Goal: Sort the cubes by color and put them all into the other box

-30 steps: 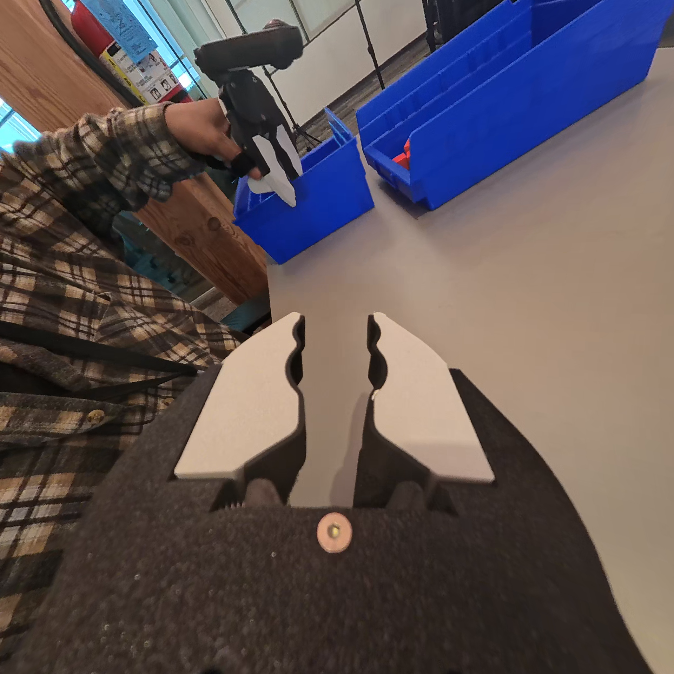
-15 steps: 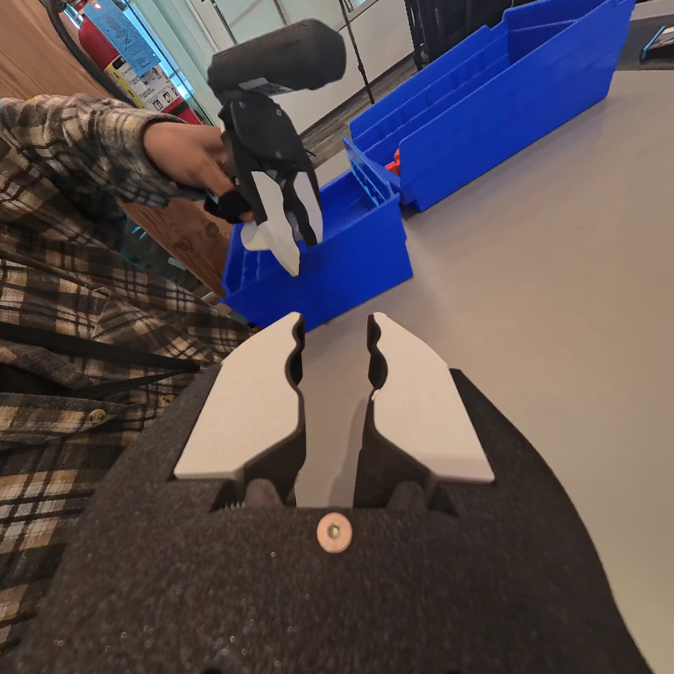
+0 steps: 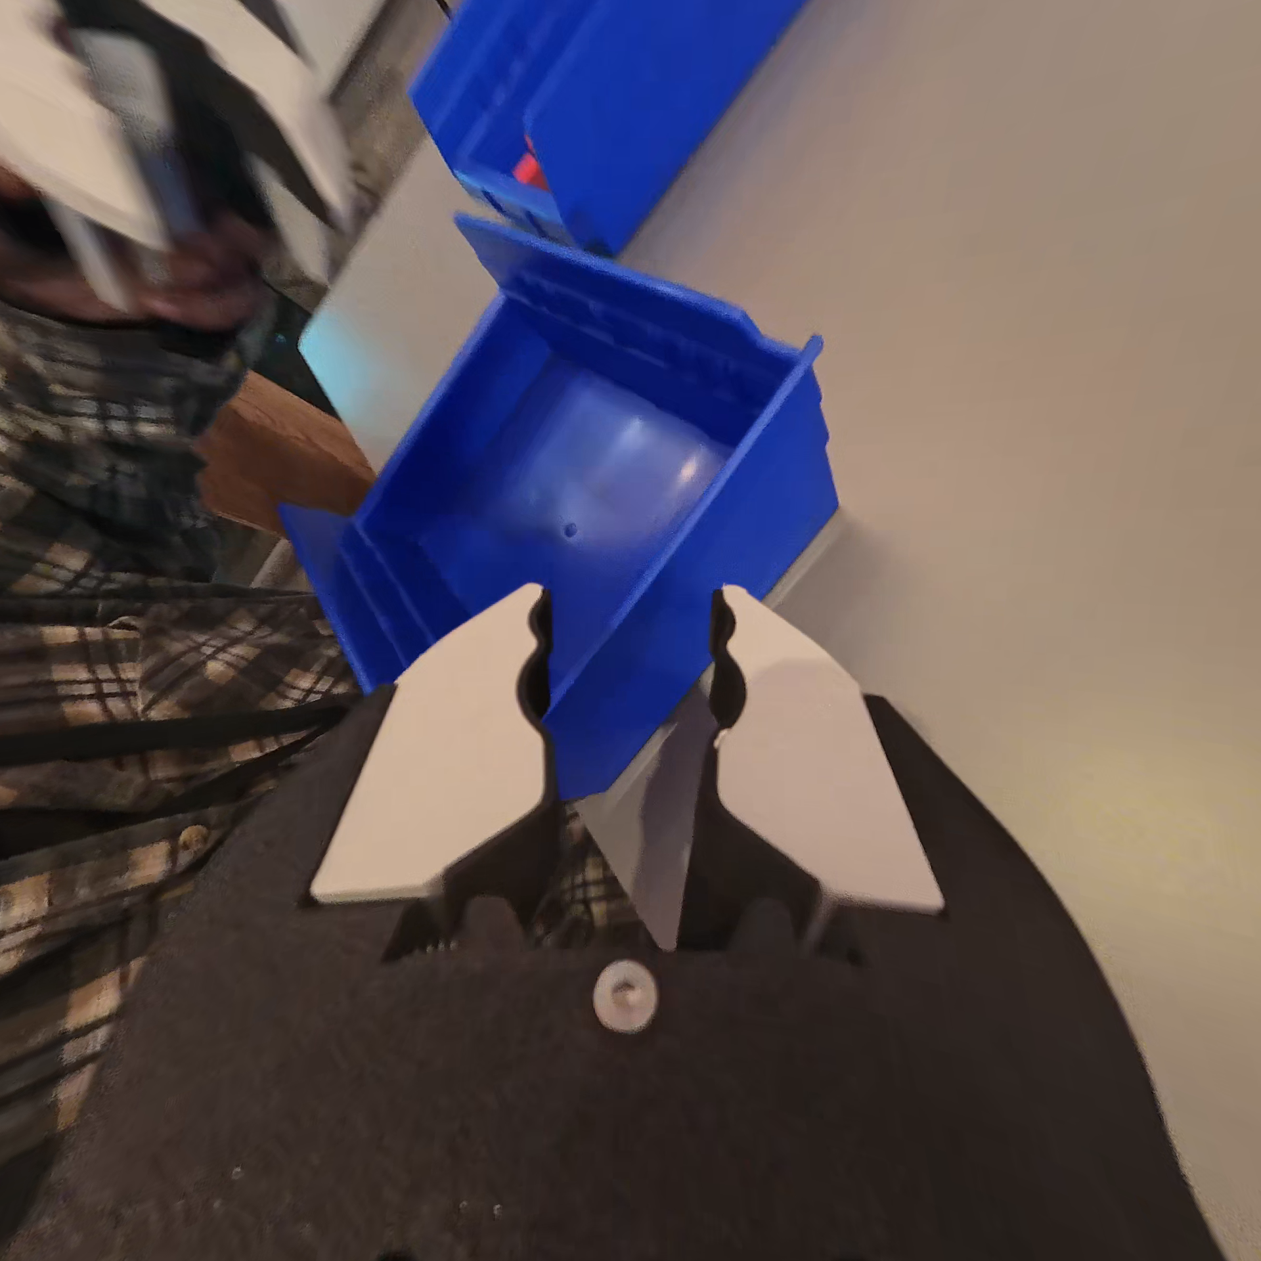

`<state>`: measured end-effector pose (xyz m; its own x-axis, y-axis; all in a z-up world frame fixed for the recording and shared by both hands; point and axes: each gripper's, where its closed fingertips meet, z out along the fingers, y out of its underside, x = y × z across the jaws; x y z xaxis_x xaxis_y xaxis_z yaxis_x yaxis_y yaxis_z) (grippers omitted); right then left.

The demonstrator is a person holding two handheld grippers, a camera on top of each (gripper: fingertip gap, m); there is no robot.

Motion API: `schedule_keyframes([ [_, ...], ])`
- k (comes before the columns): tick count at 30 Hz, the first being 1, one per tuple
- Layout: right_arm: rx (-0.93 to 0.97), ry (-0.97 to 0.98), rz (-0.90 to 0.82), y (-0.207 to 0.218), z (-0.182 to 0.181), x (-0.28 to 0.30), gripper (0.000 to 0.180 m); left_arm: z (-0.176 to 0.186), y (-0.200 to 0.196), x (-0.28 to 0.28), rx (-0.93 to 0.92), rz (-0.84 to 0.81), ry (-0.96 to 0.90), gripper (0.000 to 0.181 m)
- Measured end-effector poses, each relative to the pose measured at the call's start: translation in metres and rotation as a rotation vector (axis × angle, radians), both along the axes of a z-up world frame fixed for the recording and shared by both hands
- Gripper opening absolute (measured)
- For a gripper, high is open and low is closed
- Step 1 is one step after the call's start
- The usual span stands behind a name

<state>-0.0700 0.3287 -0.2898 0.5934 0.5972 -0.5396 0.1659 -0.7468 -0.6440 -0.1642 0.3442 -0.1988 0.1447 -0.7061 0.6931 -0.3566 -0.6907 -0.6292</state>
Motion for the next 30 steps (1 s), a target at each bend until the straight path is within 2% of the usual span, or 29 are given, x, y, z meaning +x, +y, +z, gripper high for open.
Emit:
schedule_keyframes([
  [3,-0.065,-0.129,-0.006,0.005,-0.013,-0.011,0.047,0.028,0.005,-0.044,0.138,0.096,-0.118,0.044],
  [6,-0.153,-0.282,0.006,0.003,-0.031,-0.024,0.05,0.04,0.007,-0.089,0.286,0.204,-0.183,0.053],
  [7,-0.182,-0.345,0.015,0.0,-0.038,-0.026,0.046,0.042,0.007,-0.103,0.322,0.233,-0.206,0.053],
  [10,-0.24,-0.555,0.038,-0.004,-0.056,-0.023,0.016,0.043,0.005,-0.136,0.388,0.294,-0.281,0.051],
  [14,-0.271,-0.679,-0.007,0.009,-0.057,-0.009,0.009,0.037,0.008,-0.162,0.411,0.33,-0.354,0.048],
  [21,-0.394,-0.797,-0.107,0.05,-0.058,0.063,0.004,0.029,0.012,-0.188,0.431,0.357,-0.417,0.045],
  [26,-0.423,-0.876,-0.075,0.084,-0.059,0.14,0.005,0.032,0.013,-0.195,0.491,0.358,-0.396,0.043],
  [30,-0.411,-0.951,-0.071,0.127,-0.059,0.204,0.007,0.028,0.021,-0.194,0.521,0.375,-0.371,0.041],
])
